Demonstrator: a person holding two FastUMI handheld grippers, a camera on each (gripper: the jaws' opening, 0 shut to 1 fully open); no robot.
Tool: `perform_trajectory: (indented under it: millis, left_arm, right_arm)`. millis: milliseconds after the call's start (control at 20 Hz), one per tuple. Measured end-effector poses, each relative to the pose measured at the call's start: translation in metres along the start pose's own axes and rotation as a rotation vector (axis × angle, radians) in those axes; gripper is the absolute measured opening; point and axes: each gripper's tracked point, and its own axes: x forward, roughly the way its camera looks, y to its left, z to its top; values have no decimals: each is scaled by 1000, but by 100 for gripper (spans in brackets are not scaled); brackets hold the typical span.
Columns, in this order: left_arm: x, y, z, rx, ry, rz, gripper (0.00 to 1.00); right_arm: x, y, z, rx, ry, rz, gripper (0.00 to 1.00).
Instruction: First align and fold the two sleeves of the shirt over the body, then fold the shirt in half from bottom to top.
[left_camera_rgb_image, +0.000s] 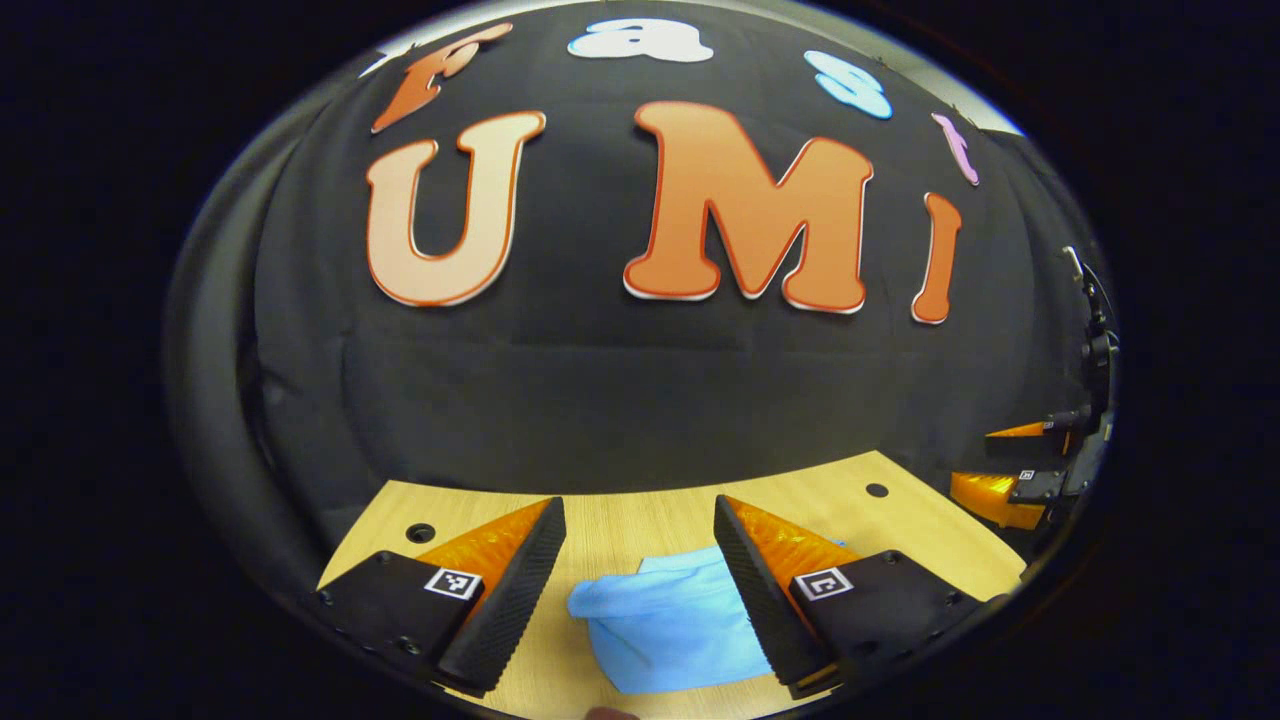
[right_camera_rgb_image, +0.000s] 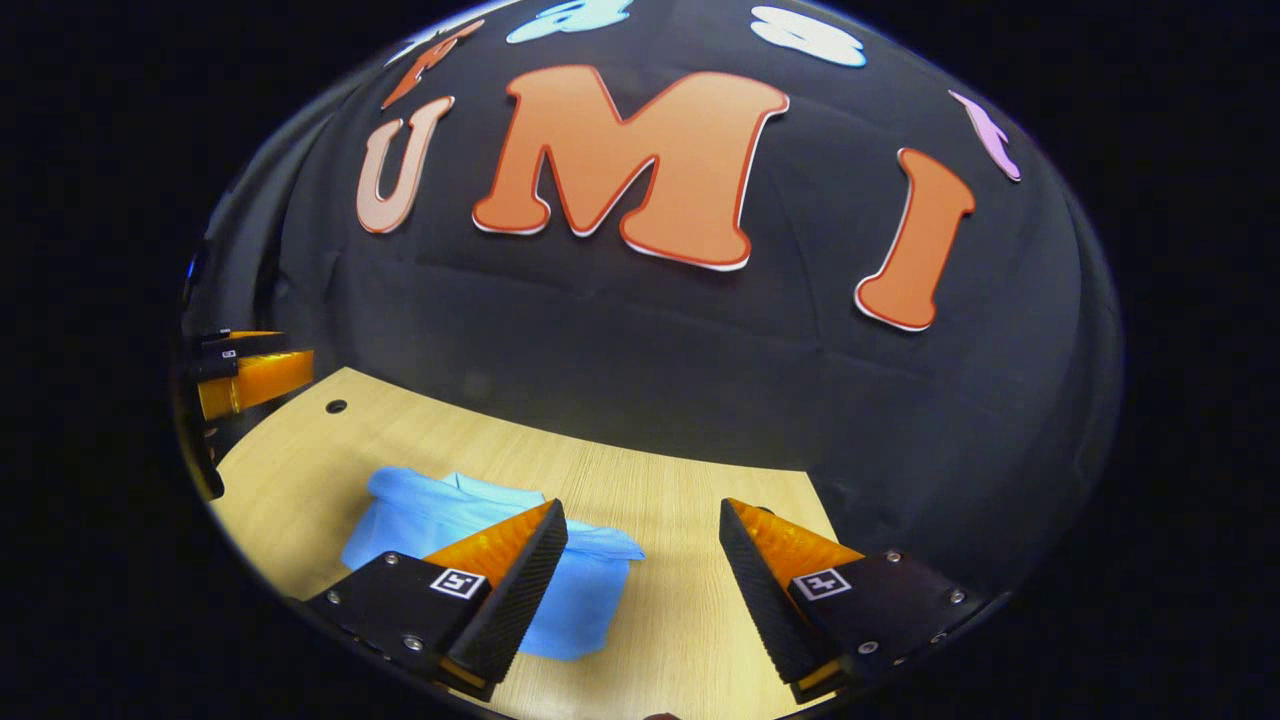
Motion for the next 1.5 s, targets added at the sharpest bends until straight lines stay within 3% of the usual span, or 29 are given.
perform_trajectory:
  millis: [350,800,1050,1500]
  left_arm:
    - [-110,-33,43,28,-176,35,98]
    - [-237,-72,44,52,-323,72,97]
    - [-268,-80,26,49,-308,98,95]
    - [-282,-63,22,8,-322,78,96]
  right_arm:
    - [-94,1,23,3,-166,11,96]
    - [-181,11,18,37,-309,61,96]
    - [-205,25,12,52,-363,107,96]
    - [-221,37,11,42,-361,68,96]
